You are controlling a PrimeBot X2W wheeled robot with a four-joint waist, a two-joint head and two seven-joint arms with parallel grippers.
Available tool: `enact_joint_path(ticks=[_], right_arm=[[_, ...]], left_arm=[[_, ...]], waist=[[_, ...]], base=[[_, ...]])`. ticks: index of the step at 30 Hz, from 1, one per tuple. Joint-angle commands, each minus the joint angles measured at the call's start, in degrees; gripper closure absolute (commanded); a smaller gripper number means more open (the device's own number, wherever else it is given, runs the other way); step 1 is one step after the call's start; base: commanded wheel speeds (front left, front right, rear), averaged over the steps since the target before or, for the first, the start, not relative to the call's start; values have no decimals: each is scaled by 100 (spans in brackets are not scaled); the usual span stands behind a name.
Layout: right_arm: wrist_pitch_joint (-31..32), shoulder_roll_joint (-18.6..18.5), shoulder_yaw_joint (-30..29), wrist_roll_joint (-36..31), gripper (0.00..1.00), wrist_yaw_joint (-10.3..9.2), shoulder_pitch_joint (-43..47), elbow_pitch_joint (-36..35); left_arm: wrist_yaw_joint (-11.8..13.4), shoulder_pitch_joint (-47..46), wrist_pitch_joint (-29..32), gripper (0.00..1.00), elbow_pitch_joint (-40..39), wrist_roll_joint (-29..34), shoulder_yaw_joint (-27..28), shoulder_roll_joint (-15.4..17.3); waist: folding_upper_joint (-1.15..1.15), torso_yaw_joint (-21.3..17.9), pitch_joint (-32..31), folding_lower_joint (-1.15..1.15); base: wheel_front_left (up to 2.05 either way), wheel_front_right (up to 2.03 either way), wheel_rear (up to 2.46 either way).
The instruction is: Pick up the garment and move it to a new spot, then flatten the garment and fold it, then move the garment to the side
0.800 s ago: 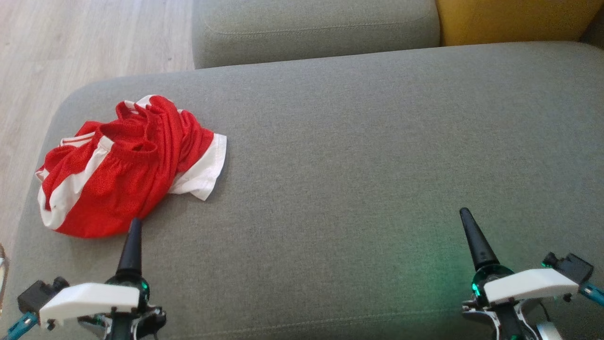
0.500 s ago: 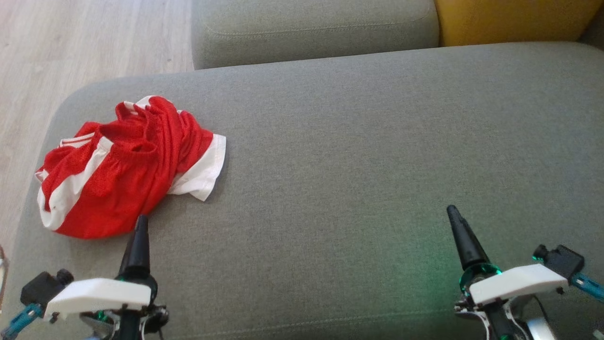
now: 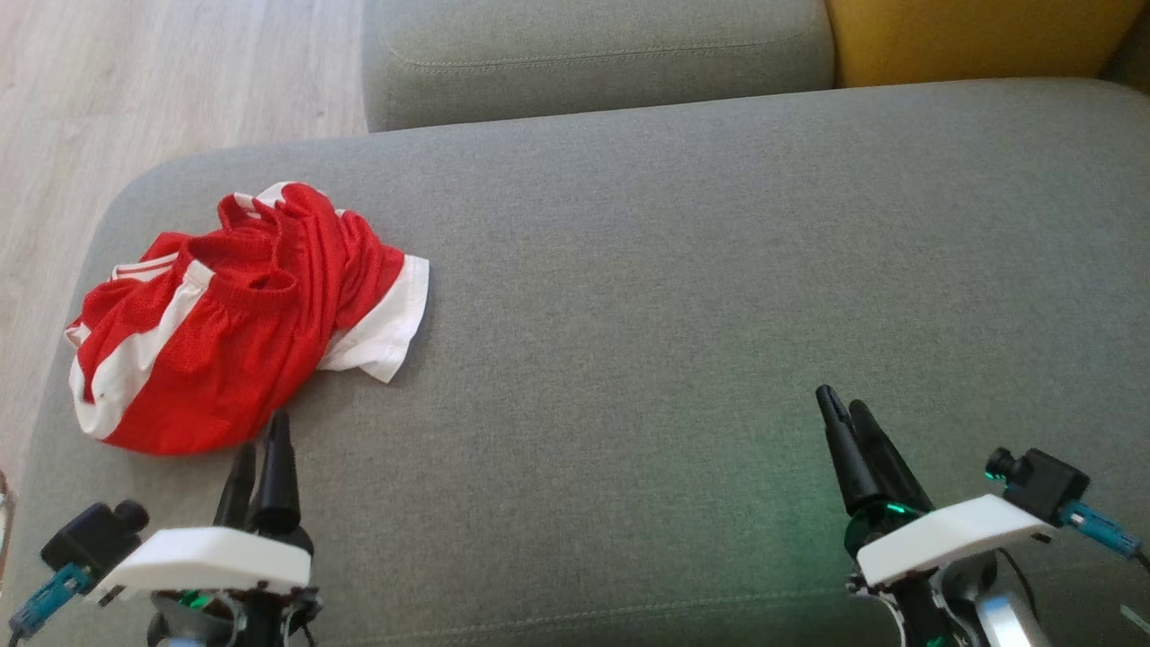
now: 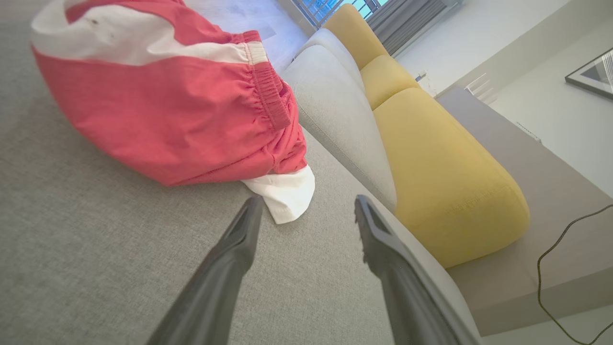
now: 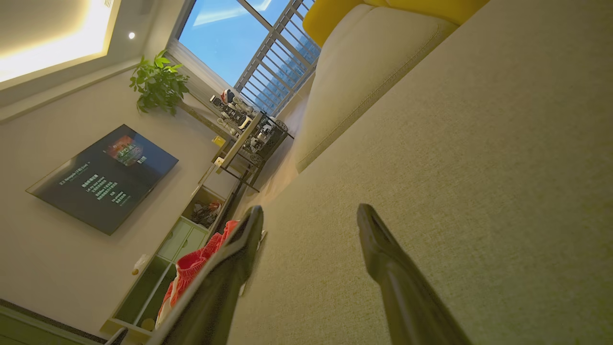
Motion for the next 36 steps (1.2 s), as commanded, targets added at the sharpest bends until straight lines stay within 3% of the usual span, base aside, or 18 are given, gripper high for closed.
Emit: enact_joint_path(ticks=[1, 17, 36], right_arm=[[-71, -47, 114, -197, 0, 0, -345, -250], [-342, -58, 372, -1439, 0, -1, -394, -428], [-645, -71, 615, -2680, 0, -1, -447, -400]], left_arm=[[41, -148, -70, 0, -279, 200, 21, 107], [330, -49, -338, 0, -622, 1351, -283, 244], [408, 43, -640, 0, -897, 2570, -586, 374]], waist=[[0, 2, -1, 0], [0, 0, -3, 0], [0, -27, -15, 0]], base=[[0, 0, 0], [0, 0, 0], [0, 0, 0]])
